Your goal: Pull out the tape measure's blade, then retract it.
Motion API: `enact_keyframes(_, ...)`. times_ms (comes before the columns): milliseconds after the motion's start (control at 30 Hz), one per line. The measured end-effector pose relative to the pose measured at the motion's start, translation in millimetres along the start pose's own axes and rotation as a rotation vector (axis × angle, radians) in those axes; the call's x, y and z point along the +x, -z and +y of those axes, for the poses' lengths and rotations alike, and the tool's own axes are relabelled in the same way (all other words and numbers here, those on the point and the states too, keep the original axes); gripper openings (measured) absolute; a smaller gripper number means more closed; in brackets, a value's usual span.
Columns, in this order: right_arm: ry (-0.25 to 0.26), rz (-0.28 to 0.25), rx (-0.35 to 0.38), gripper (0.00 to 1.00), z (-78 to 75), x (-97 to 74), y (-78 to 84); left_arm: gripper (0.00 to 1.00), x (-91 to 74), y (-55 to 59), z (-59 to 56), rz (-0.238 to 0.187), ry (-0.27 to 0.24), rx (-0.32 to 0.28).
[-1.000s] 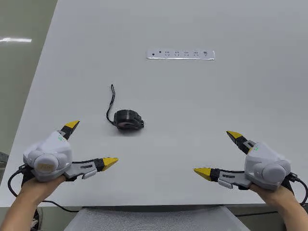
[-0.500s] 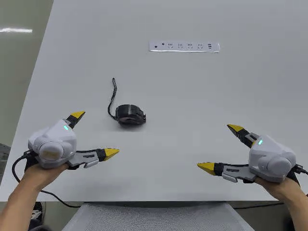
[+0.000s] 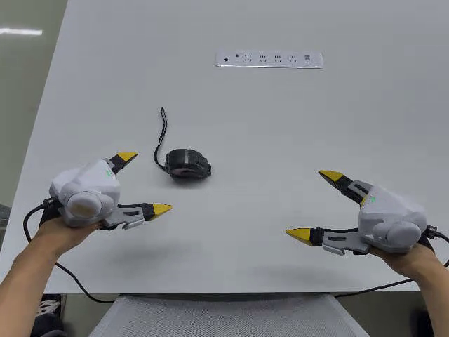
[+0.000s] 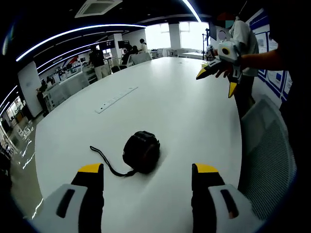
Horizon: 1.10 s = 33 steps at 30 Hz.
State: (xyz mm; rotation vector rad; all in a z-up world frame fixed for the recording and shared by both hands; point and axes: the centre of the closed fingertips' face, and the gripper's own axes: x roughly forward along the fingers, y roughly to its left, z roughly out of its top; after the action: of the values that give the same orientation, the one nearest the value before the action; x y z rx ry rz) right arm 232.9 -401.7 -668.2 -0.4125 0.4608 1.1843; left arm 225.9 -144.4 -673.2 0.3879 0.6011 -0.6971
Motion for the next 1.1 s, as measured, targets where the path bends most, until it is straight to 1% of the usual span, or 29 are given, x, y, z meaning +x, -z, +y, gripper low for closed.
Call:
enact_keyframes(167,-0.027,-0.002,-0.023,0.74,-6.0,8.5,-0.5,0.66,14.0,-1.8,3.5,0.025,0.031,0.064)
enact_keyframes(267,-0.053,-0.007,-0.045,0.71,-7.9,15.5,-0.6,0.60,22.3,-3.1,6.3,0.039,0.049,0.104)
enact_keyframes(367,-0.074,-0.009,-0.065,0.68,-9.9,22.9,-1.1,0.56,30.4,-3.9,8.0,0.054,0.072,0.141)
enact_keyframes(667,-0.128,-0.001,-0.112,0.63,-17.9,45.3,-1.0,0.49,52.9,0.2,16.5,0.111,0.128,0.238)
enact_keyframes(867,-0.152,0.004,-0.130,0.58,-22.8,58.8,0.6,0.47,65.2,2.9,19.6,0.137,0.165,0.276)
enact_keyframes(1100,-0.178,0.003,-0.151,0.54,-27.4,77.2,0.3,0.42,81.4,11.2,21.7,0.182,0.213,0.347)
